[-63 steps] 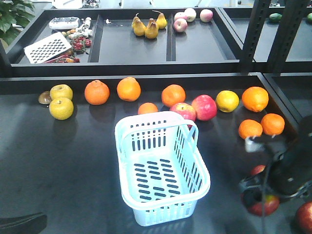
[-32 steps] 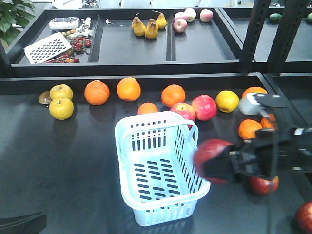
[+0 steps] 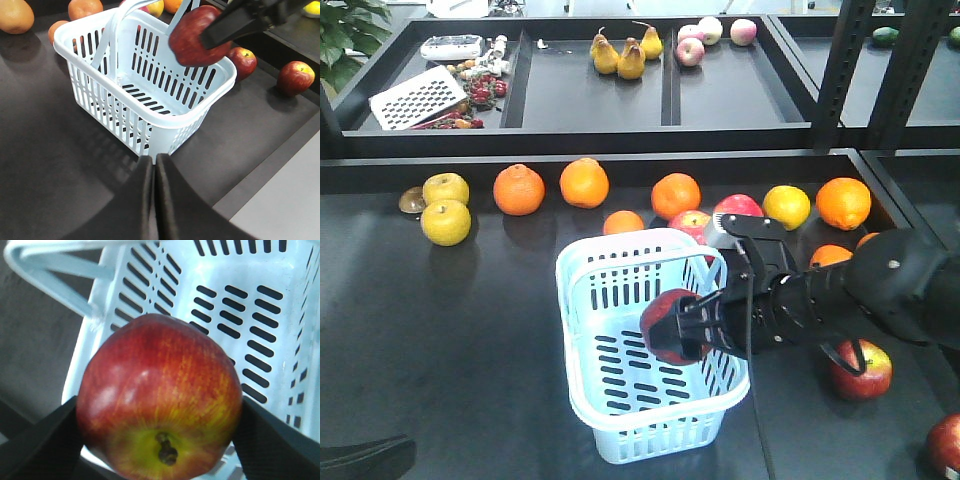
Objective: Pick three apples into basket with both arms
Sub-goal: 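Carry the red apple over the basket and release it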
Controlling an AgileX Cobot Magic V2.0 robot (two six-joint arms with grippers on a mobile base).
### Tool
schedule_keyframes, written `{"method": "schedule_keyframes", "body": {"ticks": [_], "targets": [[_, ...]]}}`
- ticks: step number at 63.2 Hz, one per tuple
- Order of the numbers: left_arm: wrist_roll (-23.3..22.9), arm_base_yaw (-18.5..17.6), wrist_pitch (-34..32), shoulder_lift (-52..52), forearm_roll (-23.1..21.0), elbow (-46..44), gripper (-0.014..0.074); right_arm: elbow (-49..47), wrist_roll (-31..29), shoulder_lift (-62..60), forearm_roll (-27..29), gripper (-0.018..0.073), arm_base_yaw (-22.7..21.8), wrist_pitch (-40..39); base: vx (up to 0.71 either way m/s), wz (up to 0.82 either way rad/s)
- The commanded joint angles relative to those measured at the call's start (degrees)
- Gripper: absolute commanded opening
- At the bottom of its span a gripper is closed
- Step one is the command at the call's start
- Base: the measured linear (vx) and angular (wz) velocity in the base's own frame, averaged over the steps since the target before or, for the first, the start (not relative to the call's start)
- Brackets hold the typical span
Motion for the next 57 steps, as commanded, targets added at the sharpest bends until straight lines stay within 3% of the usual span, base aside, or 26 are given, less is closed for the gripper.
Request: {"method": "schedule_keyframes", "body": {"ticks": [1, 30, 57], "targets": [[-0.55, -0.09, -3.42, 0.31, -1.58, -1.30, -0.0006, -2.29, -0.80, -1.11, 3.69, 0.0554, 0.06, -1.55, 0.00, 0.00], [-0.55, -0.09, -3.42, 0.31, -1.58, -1.30, -0.0006, -2.29, -0.66, -1.11, 5.95, 0.0561, 0.06, -2.09, 0.00, 0.00], [-0.55, -0.09, -3.42, 0.31, -1.58, -1.30, -0.0006, -2.29, -2.78, -1.11, 4.17, 0.0540, 0.06, -3.17, 0.00, 0.00]]}}
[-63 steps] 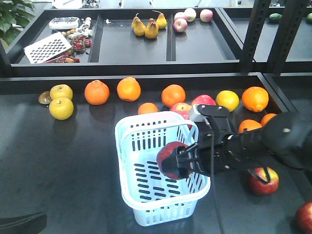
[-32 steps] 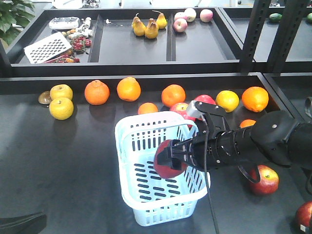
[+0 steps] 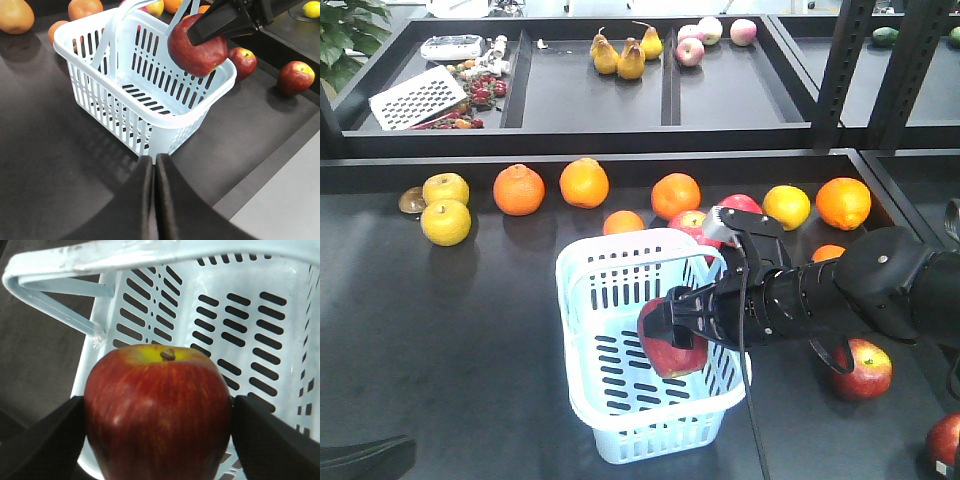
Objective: Pick three apples into basket with both arms
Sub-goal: 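Carry the red apple over the basket and release it, then move the right gripper back to a second red apple and grasp it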
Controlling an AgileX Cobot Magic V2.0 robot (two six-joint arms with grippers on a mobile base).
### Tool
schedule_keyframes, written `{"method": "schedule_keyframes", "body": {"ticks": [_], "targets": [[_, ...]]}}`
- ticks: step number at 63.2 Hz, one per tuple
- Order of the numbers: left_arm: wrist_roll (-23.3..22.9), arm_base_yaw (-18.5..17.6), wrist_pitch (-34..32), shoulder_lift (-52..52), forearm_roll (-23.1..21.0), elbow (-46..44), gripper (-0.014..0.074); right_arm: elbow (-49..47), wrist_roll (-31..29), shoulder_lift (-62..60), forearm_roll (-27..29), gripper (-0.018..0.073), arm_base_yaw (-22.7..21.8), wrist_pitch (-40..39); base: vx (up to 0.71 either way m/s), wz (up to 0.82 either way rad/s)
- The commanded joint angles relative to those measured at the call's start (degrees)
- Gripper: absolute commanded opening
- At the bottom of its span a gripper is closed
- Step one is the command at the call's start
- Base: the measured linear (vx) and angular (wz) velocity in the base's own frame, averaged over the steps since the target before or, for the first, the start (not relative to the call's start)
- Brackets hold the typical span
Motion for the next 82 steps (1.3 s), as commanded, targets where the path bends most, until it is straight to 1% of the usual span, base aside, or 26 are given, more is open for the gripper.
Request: {"method": "schedule_keyframes", "body": {"ticks": [1, 11, 20, 27, 38, 44, 48, 52, 56, 59, 64, 69, 82], "targets": [[-0.55, -0.09, -3.37, 0.31, -1.58, -1.30, -0.0006, -1.87, -1.77, -2.10, 0.79, 0.0540, 0.06, -1.72, 0.00, 0.00], [-0.55, -0.09, -3.37, 0.31, -1.58, -1.30, -0.0006, -1.87, -4.36, -2.10, 0.79, 0.0554, 0.06, -2.05, 0.00, 0.00], [-0.55, -0.09, -3.37, 0.31, -1.58, -1.30, -0.0006, -1.87, -7.57, -2.10, 0.79, 0.0594, 0.06, -2.41, 0.00, 0.00], [-0.55, -0.09, -3.37, 0.31, -1.58, -1.30, -0.0006, -1.87, -8.20, -2.10, 0.79, 0.0616, 0.06, -3.10, 0.00, 0.00], [-0.55, -0.09, -3.37, 0.31, -1.58, -1.30, -0.0006, -1.87, -10.33, -2.10, 0.76, 0.0610, 0.06, -3.33, 0.00, 0.00], [-0.55, -0.09, -3.37, 0.31, -1.58, -1.30, -0.0006, -1.87, -10.33, -2.16, 0.35, 0.0580, 0.06, -2.01, 0.00, 0.00], [-0.55, -0.09, -3.37, 0.31, -1.58, -1.30, -0.0006, -1.87, -9.59, -2.91, -1.67, 0.0537, -0.19, 0.39, 0.00, 0.00], [-0.55, -0.09, -3.37, 0.31, -1.58, -1.30, -0.0006, -1.87, -8.13, -3.93, -4.01, 0.0475, -0.50, 2.75, 0.00, 0.00], [-0.55, -0.09, -3.37, 0.31, -1.58, -1.30, -0.0006, -1.87, -6.04, -5.48, -8.06, 0.0388, -1.13, 4.73, 0.00, 0.00], [-0.55, -0.09, -3.37, 0.31, -1.58, -1.30, -0.0006, -1.87, -4.59, -6.94, -11.33, 0.0306, -1.54, 5.89, 0.00, 0.00], [-0.50, -0.09, -3.37, 0.31, -1.58, -1.30, -0.0006, -1.69, -1.88, -9.89, -16.75, 0.0134, -2.43, 6.50, 0.00, 0.00], [-0.50, -0.09, -3.37, 0.31, -1.58, -1.30, -0.0006, -1.69, 2.41, -12.68, -21.44, -0.0010, -3.56, 7.37, 0.00, 0.00], [-0.50, -0.09, -3.37, 0.31, -1.58, -1.30, -0.0006, -1.69, 16.91, -17.01, -35.76, -0.0008, -8.80, 9.10, 0.00, 0.00]]}}
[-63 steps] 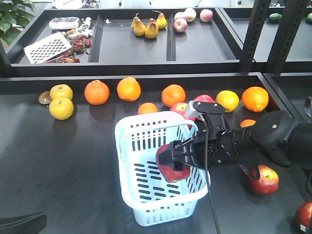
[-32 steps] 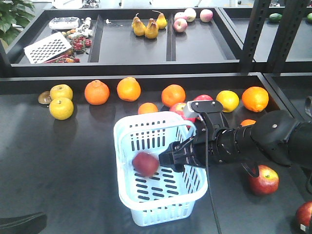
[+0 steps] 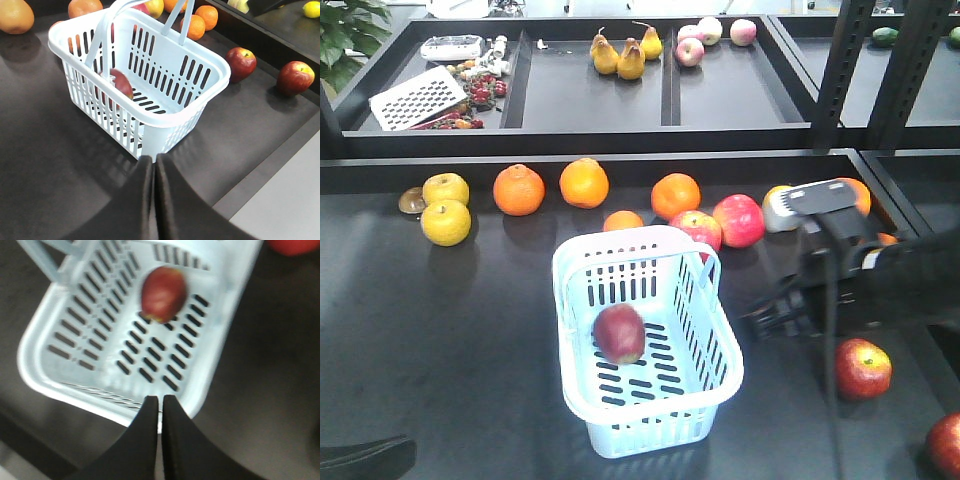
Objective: Pick three apples into basket with both arms
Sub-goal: 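Move the right gripper back to a second red apple and grasp it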
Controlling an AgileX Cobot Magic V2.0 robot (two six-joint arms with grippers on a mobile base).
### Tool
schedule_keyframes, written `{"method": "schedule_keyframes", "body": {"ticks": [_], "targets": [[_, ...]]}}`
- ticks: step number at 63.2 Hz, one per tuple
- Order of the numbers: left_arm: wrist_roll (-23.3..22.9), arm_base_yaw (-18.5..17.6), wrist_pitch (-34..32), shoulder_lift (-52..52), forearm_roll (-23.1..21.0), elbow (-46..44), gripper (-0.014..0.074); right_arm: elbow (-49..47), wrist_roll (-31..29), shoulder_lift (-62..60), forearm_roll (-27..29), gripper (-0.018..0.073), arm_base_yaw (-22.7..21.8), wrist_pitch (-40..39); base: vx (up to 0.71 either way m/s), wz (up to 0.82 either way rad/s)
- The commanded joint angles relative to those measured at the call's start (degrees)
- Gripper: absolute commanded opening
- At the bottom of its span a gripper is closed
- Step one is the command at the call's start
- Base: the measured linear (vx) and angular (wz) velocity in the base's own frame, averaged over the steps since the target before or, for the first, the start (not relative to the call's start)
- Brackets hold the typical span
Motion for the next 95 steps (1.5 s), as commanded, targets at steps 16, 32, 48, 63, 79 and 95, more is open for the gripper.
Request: {"method": "schedule_keyframes", "body": {"ticks": [16, 32, 48, 63, 79, 95], "targets": [[-0.50, -0.09, -3.37, 0.31, -1.58, -1.30, -0.0006, -1.58, 11.62, -1.41, -14.33, 0.0084, -12.20, -1.39, 0.00, 0.00], [-0.52, -0.09, -3.42, 0.31, -1.58, -1.30, -0.0006, -2.50, 11.19, 5.99, -14.63, 0.0542, -20.33, -3.46, 0.00, 0.00], [-0.52, -0.09, -3.42, 0.31, -1.58, -1.30, -0.0006, -12.18, 16.47, 17.70, -20.90, 0.0720, -21.29, 1.43, 0.00, 0.00], [-0.52, -0.09, -3.42, 0.31, -1.58, -1.30, -0.0006, -20.92, 18.78, 26.14, -22.70, 0.0654, -21.29, 9.52, 0.00, 0.00], [-0.52, -0.09, -3.42, 0.31, -1.58, -1.30, -0.0006, -22.40, 18.91, 31.43, -22.75, 0.0602, -21.29, 10.41, 0.00, 0.00], [-0.52, -0.09, -3.42, 0.31, -1.58, -1.30, -0.0006, -22.40, 18.96, 35.87, -22.88, 0.0596, -21.29, 9.96, 0.00, 0.00]]}}
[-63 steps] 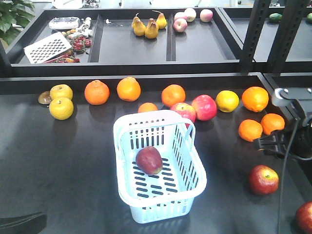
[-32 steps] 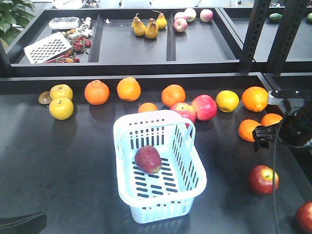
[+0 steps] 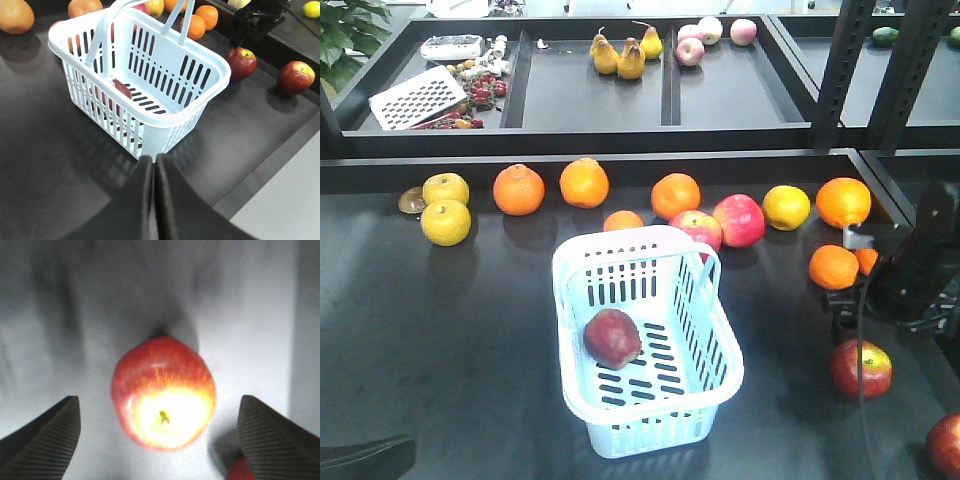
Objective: Pick three apples into basket with both arms
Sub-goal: 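Move the right gripper back to a second red apple and grasp it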
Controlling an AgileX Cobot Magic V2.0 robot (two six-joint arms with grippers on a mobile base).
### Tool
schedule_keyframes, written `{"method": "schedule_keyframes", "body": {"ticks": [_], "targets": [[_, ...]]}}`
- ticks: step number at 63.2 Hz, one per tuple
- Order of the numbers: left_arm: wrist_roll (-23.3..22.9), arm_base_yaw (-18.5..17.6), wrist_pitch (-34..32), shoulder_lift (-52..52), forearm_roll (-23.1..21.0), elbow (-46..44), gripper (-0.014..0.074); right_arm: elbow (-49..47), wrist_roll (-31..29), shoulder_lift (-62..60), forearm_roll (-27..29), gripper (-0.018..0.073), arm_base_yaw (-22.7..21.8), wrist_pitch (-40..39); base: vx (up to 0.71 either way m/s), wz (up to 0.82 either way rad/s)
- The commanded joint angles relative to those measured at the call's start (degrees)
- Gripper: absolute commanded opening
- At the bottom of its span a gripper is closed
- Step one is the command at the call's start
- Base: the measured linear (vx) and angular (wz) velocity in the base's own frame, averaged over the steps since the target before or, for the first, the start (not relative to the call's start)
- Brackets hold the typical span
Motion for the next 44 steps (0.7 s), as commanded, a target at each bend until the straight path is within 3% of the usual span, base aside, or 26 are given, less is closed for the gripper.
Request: {"method": "schedule_keyframes", "body": {"ticks": [1, 32, 39, 44], "targets": [[-0.52, -0.09, -3.42, 0.31, -1.58, -1.30, -0.0006, -1.56, 0.07, -1.23, -0.57, 0.0596, -0.33, -0.93, 0.00, 0.00], [-0.52, -0.09, -3.42, 0.31, -1.58, -1.30, -0.0006, -1.56, -0.37, 5.36, -0.50, 0.0581, -0.33, -2.21, 0.00, 0.00], [-0.52, -0.09, -3.42, 0.31, -1.58, -1.30, -0.0006, -1.56, -0.37, 4.83, -0.35, 0.0510, -0.33, -2.07, 0.00, 0.00], [-0.52, -0.09, -3.42, 0.31, -1.58, -1.30, -0.0006, -1.56, -0.93, 3.62, 0.04, 0.0409, -0.33, -1.73, 0.00, 0.00]]}}
